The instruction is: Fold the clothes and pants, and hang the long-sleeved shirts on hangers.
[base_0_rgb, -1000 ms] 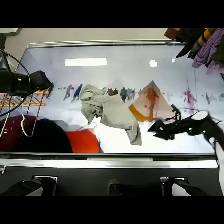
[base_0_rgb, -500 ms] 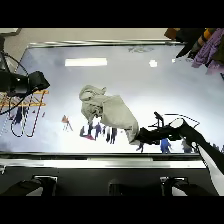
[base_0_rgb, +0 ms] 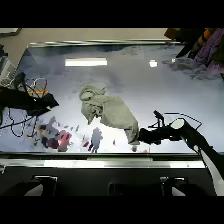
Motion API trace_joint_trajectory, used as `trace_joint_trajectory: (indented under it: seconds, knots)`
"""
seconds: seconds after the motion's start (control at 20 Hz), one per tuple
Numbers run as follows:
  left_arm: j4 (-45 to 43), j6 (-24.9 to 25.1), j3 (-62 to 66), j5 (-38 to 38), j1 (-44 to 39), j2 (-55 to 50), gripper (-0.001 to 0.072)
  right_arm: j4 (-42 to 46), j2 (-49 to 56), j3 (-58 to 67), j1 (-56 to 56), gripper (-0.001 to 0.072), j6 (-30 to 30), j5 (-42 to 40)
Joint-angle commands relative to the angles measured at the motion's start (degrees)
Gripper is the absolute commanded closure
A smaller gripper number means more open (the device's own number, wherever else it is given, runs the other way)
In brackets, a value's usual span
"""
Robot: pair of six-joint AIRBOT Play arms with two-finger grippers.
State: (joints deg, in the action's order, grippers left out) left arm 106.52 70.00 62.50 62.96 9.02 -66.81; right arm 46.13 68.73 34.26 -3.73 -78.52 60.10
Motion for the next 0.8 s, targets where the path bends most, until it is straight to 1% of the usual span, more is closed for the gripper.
trace_joint_trajectory:
  seconds: [0.0,0.1,0.2,0.35,0.45,0.75]
  knots:
    - [21.4,11.5,-10.9,-13.4,1.6,-4.1,0.0184,0.0,-4.4,0.1,0.0,0.0675,-1.5,4.2]
    - [25.3,14.5,-11.6,-14.1,-0.5,-9.4,0.0184,0.2,-6.4,0.1,0.0,0.0675,-1.9,5.7]
    - [26.2,15.6,-11.5,-16.7,-3.0,-13.5,0.0184,0.2,-8.0,0.1,0.0,0.0675,-1.9,7.0]
    - [30.4,17.6,-11.4,-19.8,-5.5,-17.4,0.0186,0.2,-10.3,0.1,0.0,0.0675,-1.9,8.4]
    - [30.9,17.7,-10.5,-20.6,-6.8,-19.5,0.0203,0.2,-11.1,0.1,0.0,0.0675,-2.0,9.2]
    - [31.2,17.5,-4.4,-21.2,-8.7,-25.6,0.0203,0.1,-11.2,0.1,0.0,0.0675,-2.5,11.1]
